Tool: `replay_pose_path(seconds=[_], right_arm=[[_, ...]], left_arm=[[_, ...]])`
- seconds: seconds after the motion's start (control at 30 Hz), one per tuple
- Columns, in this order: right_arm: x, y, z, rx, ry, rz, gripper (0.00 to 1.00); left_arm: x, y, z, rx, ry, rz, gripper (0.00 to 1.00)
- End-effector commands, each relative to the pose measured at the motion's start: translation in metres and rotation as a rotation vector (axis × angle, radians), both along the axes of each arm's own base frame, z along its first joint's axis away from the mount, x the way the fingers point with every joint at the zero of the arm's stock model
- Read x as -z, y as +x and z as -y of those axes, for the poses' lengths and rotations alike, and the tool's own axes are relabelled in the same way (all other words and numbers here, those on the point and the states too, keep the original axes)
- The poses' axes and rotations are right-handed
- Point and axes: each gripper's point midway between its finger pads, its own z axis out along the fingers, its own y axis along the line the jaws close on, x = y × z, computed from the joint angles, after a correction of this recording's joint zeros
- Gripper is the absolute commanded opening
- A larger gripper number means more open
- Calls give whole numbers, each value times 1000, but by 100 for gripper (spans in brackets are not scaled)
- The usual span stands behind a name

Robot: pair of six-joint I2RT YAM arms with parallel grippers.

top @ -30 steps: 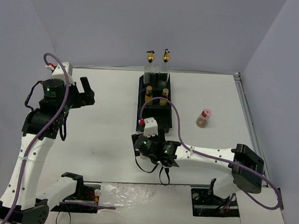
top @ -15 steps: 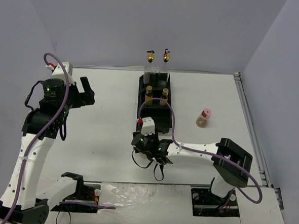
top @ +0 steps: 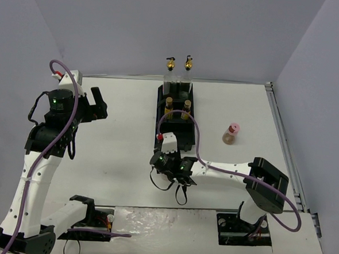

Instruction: Organize the condiment bottles

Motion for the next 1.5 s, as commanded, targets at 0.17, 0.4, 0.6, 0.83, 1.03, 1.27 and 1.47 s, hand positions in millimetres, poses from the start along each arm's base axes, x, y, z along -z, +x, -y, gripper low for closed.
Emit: replay_pose_path(seconds=[0.17,0.4,0.6,0.83,1.03,1.27,1.47], right_arm=[[-151,49,9,116,152,229,0],[-167,105,39,197,146,233,0],[-155,146,54,238,155,203,0],[-127,175,65,258,155,161,0],[-94,186,67,264,155,133,0],[-51,185,63,254,150,83,0],[-27,181,70,278,122,57,0]], left_arm=[[-19,7,-1,-7,-10,76,92],[-20,8,-1,-8,-9,74,92],[-22,9,-1,-7,-11,77,92],[-21,9,-1,-7,-11,76,92],[-21,9,-1,-6,-7,75,92],[-17,10,-2,-11,-3,66,92],[-17,11,-2,-9,-4,67,92]])
